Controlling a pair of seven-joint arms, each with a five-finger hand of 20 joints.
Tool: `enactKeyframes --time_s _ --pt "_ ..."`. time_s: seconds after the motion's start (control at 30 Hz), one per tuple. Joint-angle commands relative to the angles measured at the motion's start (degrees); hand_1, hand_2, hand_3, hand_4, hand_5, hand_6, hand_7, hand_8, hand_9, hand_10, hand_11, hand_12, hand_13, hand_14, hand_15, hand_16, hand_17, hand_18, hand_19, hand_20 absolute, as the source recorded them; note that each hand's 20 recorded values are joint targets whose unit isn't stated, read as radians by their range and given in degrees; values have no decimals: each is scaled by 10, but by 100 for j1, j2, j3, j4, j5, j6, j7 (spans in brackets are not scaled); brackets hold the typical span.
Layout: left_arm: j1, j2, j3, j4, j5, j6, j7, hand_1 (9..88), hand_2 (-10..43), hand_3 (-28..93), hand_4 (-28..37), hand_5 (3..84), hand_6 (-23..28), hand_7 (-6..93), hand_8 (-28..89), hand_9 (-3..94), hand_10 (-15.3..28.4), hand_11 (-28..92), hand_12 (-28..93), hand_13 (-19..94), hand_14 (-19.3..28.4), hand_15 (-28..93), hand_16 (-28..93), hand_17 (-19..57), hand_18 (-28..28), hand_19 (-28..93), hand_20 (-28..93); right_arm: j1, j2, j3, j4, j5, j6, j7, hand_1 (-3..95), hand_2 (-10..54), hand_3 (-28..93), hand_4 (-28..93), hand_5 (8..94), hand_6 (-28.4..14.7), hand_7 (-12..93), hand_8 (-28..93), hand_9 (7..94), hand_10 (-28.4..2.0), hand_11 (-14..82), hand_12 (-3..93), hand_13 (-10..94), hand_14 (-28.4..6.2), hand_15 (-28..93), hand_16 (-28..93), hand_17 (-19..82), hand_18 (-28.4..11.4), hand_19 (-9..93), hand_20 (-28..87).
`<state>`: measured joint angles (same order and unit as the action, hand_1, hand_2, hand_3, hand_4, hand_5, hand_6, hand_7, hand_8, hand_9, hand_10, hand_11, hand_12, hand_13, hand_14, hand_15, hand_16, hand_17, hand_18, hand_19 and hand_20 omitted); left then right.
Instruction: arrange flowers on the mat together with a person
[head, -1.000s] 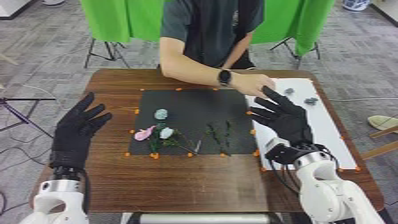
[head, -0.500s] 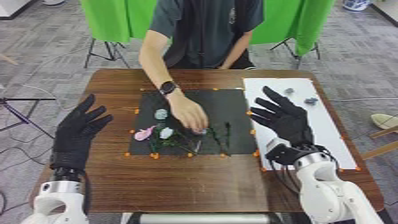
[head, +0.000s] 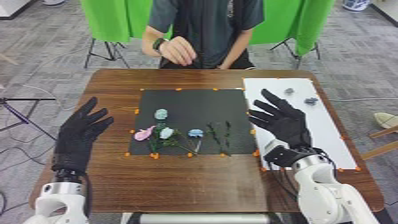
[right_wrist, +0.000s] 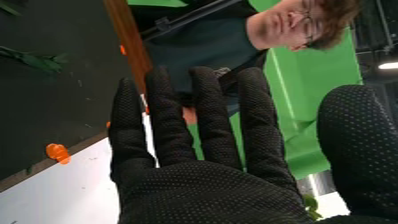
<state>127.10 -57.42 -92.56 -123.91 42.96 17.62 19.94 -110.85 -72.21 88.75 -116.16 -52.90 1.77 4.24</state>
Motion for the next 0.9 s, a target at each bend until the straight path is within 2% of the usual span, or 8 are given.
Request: enactKeyframes --time_s 0.03,0.23,0.3,0.4,0.43,0.5,0.7,0.9 --pt "21 0 41 -1 -12 10 6 233 52 782 -283 387 60 88 -79 378 180 209 90 299 265 440 -69 -65 261 539 216 -17 24 95 -97 -309 214 -110 160 103 830 -277 419 32 140 -125 465 -128 80 136 385 -180 253 168 67 -234 520 199" --pt "-77 33 82 20 -16 7 1 234 53 782 -283 386 60 89 -80 378 179 210 90 299 265 441 -69 -65 260 538 217 275 746 247 -111 -1076 1089 166 196 67 826 -265 442 26 155 -128 483 -146 123 145 431 -176 417 135 99 -235 579 231" --pt "-65 55 93 10 -21 27 16 233 53 782 -282 386 61 89 -80 378 180 211 90 299 266 441 -69 -65 260 538 217 385 1035 379 -26 -1577 1115 300 219 48 822 -260 451 23 159 -130 492 -145 137 145 449 -171 453 123 109 -236 597 236" --pt "-103 60 109 18 -14 15 7 234 53 782 -282 386 61 90 -80 377 179 211 90 299 265 442 -69 -65 260 538 217 621 1569 382 165 -2153 1534 585 248 17 822 -252 461 21 171 -133 513 -144 171 149 479 -158 504 116 128 -239 628 244" --pt "-110 69 111 17 -17 19 10 234 53 782 -282 386 60 90 -80 377 179 211 90 299 265 442 -69 -65 260 538 217 1058 1816 36 257 -2382 1848 979 255 7 825 -250 464 22 175 -135 515 -143 175 148 484 -155 514 114 132 -239 634 245" --pt "-143 64 118 24 -15 11 8 234 53 782 -283 386 60 90 -81 376 179 211 90 299 266 442 -69 -65 260 538 217 1359 2128 -111 435 -2961 1947 1378 267 -5 826 -250 468 21 180 -137 515 -142 179 146 486 -154 522 110 137 -240 640 246" --pt "-272 67 149 50 -37 -33 -18 234 52 782 -283 385 60 91 -81 377 180 212 89 299 265 442 -70 -65 260 538 218 2196 2831 -734 1203 -4733 1721 2248 295 -26 819 -248 475 23 185 -139 509 -136 179 144 501 -144 530 103 153 -240 654 244" --pt "-375 149 218 73 -102 9 70 232 53 781 -283 385 61 91 -81 377 180 210 89 298 265 442 -70 -65 261 538 218 3285 3121 -1695 2043 -6108 1253 2893 328 -51 810 -249 482 30 193 -143 503 -130 175 142 518 -129 527 98 167 -236 659 232"
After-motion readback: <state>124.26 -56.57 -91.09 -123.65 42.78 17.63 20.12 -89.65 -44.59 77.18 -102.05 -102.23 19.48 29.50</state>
